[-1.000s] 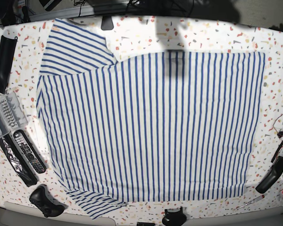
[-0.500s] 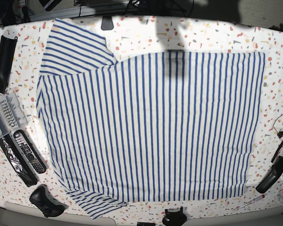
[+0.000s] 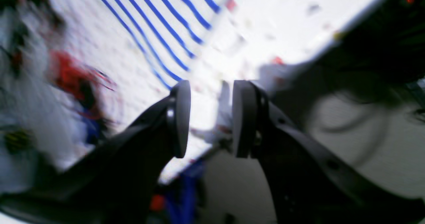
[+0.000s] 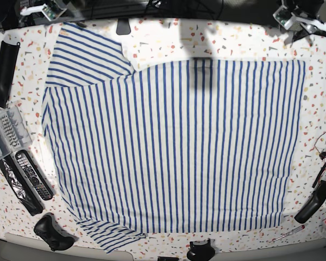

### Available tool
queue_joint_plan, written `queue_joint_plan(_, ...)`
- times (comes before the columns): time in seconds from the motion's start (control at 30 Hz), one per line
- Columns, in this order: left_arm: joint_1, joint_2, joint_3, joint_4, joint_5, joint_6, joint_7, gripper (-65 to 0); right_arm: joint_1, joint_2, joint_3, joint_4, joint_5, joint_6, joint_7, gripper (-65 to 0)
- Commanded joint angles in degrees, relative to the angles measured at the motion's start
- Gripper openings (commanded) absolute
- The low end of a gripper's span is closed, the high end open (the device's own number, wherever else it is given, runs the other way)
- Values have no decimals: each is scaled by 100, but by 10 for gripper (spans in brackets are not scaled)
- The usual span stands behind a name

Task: Layout the t-shirt on the table in an organized manner, then fold the t-shirt properly
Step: 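Lower both grippers toward the shirt's collar-side corners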

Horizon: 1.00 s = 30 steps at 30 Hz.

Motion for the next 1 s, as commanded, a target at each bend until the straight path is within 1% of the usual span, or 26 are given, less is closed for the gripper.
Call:
queue_joint_plan(0.0, 61, -140, -28, 122, 151, 70, -57, -464, -79, 13, 92, 146, -61, 11, 87, -486)
queue_joint_plan(0.1, -175, -304, -26, 87, 295, 72, -50, -457, -76, 13, 190, 315, -76, -39, 87, -486)
queue_joint_plan(0.27, -828, -308, -22, -26, 227, 70, -52, -401, 118, -7, 188, 522, -72, -44, -28, -486)
queue_joint_plan(0.4, -1193, -310, -22, -127, 234, 70, -63, -398, 389, -22, 184, 535, -74, -46, -323, -486)
queue_joint_plan(0.47, -1290, -319, -22, -236, 236, 68, -127, -398, 509, -22, 184, 535, -74, -46, -413, -486)
queue_joint_plan(0.6, -1318, -507, -20, -643, 232, 66, -459, -398, 688, -22, 184, 535, -28, -44, -417, -486)
queue_joint_plan(0.73, -1335, -702, -20, -1147, 273, 68, -474, -398, 793, -20, 184, 535, -33, -46, -424, -485)
queue_joint_plan(0.8, -1335, -719, 33, -1410, 273, 70, -603, -398, 835, -22, 181, 535, -26, -42, -426, -486)
queue_joint_plan(0.87, -1384, -719, 240, -1652, 275, 72, -614, -399, 872, -20, 184, 535, -26, -44, -426, -486)
queue_joint_plan(0.9, -1447, -719, 382, -1768, 275, 98, -570, -399, 876, -20, 181, 535, -26, -44, -424, -486)
queue_joint_plan(0.97, -1628, -719, 704, -1985, 310, 422, -481, -399, 885, -22, 181, 535, -26, -44, -431, -486)
